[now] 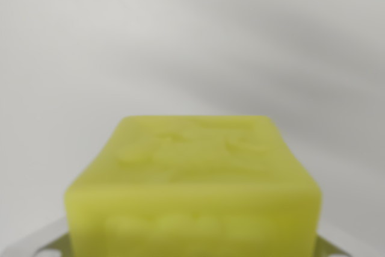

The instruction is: Pick yellow cube

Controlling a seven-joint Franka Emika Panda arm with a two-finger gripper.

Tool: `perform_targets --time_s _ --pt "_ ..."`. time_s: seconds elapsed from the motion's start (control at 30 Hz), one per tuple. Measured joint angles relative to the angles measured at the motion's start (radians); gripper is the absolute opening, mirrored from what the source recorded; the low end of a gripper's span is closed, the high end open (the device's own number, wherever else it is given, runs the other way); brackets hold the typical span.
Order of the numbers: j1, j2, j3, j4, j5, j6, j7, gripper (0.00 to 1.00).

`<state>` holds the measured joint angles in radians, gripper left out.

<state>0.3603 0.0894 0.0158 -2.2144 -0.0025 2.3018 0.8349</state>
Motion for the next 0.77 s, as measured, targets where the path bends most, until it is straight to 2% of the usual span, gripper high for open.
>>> perform_targets --time_s 0.5,0.77 --pt "0.000 -0.035 0.000 0.024 0.001 -0.059 -0.001 0.00" --pt "0.000 -0.038 0.000 0.026 0.001 -0.063 -0.001 0.00"
